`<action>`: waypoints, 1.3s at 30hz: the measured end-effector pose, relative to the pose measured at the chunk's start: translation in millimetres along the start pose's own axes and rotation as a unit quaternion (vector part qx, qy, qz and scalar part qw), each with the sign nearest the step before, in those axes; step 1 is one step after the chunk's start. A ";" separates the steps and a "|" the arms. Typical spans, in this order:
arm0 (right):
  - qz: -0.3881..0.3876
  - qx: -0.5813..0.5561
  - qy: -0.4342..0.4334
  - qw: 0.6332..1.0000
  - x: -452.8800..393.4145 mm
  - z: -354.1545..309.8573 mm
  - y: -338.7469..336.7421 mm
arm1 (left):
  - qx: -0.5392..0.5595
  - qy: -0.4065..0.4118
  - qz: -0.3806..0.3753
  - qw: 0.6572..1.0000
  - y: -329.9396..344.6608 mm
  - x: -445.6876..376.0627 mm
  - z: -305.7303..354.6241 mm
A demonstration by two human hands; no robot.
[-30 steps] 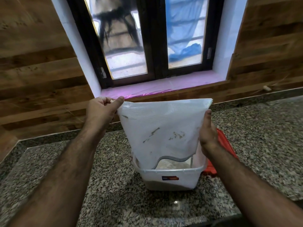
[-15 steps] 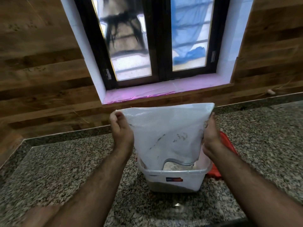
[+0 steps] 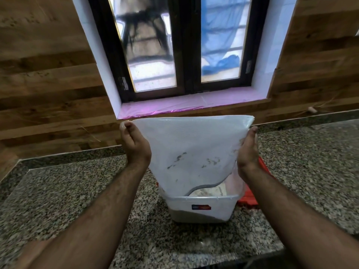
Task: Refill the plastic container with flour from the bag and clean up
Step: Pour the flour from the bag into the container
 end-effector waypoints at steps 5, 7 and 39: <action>-0.112 0.236 -0.437 0.861 22.2 -85.1 26.3 | -0.025 0.015 -0.008 1.000 2.8 1.6 5.2; -0.219 0.361 -0.520 0.743 35.9 -99.8 61.7 | -0.040 0.059 -0.014 0.997 6.0 6.9 14.4; -0.339 0.393 -0.612 0.596 54.2 -89.7 131.5 | -0.436 0.450 -0.265 0.733 23.6 36.1 104.7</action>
Point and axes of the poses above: each hand's wrist, its own x-axis away from the middle knuckle, its own y-axis out of the palm, z = x × y, the point moved 6 cm from there along -x, towards the middle knuckle, and after that the axes turned 15 degrees about -x, right-handed, at the moved point
